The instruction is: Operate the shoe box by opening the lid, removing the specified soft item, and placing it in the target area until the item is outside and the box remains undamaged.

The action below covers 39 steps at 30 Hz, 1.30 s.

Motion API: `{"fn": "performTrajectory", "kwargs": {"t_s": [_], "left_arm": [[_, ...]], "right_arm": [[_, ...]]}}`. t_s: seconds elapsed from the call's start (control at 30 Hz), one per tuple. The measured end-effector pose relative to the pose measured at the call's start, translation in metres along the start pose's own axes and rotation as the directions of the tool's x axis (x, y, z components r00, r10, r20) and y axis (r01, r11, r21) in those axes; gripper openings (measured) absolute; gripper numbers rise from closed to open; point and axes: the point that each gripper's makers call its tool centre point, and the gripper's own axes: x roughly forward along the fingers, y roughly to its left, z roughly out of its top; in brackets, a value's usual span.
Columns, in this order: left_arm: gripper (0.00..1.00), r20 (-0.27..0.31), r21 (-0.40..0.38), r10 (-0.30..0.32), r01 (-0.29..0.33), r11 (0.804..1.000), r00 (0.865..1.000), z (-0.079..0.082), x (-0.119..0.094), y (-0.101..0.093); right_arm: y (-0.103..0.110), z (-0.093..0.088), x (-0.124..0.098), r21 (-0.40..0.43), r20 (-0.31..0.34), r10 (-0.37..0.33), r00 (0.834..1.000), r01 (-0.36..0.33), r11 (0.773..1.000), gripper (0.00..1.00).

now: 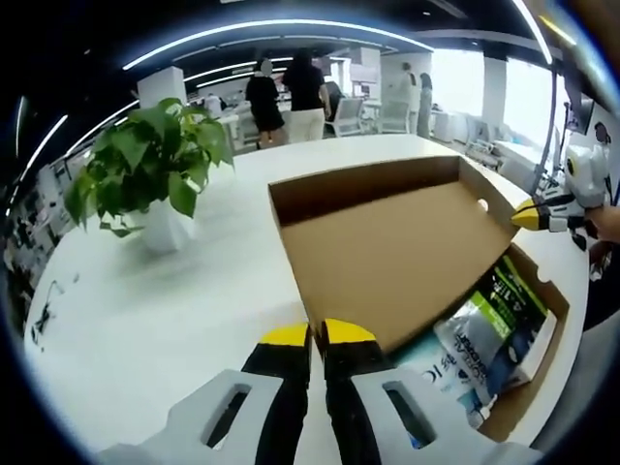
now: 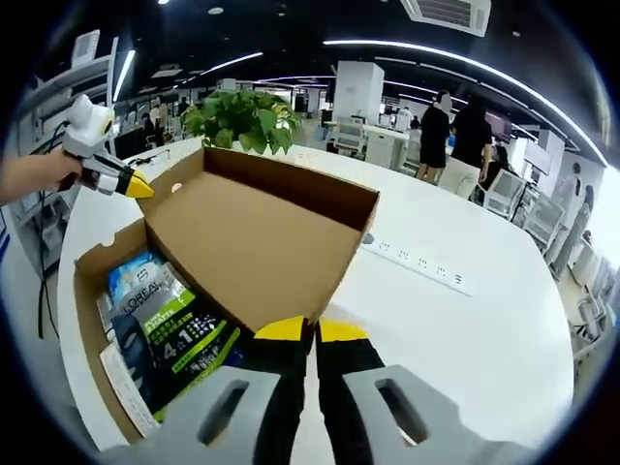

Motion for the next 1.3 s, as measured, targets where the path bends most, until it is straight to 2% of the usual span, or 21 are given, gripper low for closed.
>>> {"fn": "performTrajectory", "kwargs": {"t_s": [0.73, 1.3], "left_arm": [[0.02, -0.019, -0.007, 0.012, -0.012, 1.0, 1.0, 0.0, 0.013, 0.003], [0.03, -0.046, -0.008, 0.019, -0.019, 1.0, 0.999, -0.005, 0.023, 0.006]], "right_arm": [[-0.004, -0.002, 0.012, -0.024, -0.027, 0.001, 1.0, -0.001, 1.0, 0.02], [-0.006, -0.006, 0.019, 0.0, -0.059, 0.002, 0.998, -0.002, 1.0, 0.02]]}}
